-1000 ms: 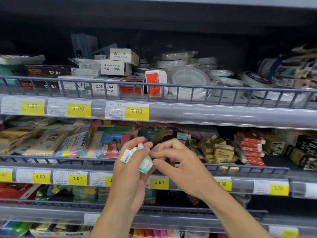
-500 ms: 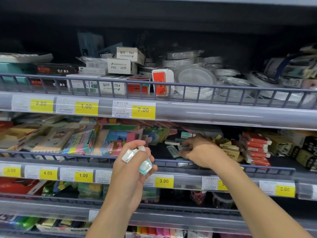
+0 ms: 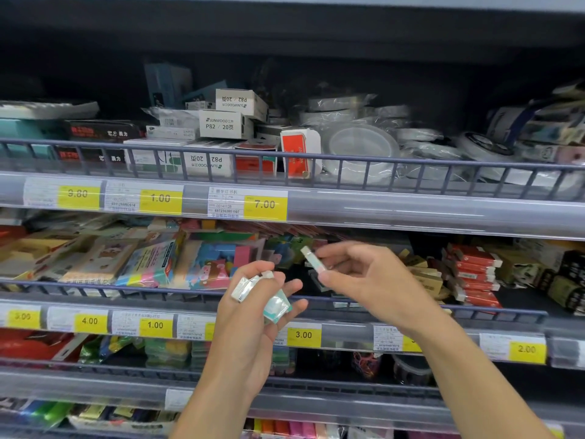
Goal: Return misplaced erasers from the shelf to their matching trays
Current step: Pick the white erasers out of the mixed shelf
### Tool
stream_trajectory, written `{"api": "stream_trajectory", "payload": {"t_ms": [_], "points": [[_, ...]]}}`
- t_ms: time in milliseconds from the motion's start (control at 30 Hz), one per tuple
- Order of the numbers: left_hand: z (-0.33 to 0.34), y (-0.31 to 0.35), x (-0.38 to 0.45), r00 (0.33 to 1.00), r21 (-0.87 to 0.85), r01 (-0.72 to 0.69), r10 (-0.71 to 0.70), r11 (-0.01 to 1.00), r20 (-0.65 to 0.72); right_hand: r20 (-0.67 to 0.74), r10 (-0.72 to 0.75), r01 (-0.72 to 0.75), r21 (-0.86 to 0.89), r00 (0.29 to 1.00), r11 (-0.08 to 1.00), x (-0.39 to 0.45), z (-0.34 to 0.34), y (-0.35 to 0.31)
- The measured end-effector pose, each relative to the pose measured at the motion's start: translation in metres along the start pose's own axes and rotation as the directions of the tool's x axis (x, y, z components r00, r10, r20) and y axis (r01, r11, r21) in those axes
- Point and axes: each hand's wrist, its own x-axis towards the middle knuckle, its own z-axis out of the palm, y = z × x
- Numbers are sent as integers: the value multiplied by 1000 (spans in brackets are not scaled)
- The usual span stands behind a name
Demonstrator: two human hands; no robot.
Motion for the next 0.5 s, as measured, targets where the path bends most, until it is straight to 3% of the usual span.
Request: {"api": "stream_trajectory", "payload": {"t_ms": [133, 300, 500], "points": [[5, -2, -3, 1000, -18, -6, 6, 1000, 29, 32, -133, 127, 146, 991, 981, -15, 27, -12], [3, -2, -5, 999, -24, -37, 38, 999, 35, -25, -191, 192, 83, 981, 978, -20, 41, -13], [-3, -4, -6, 999, 34, -39, 38, 999, 18, 77, -245, 248, -24, 966, 968, -20, 48, -8]]}}
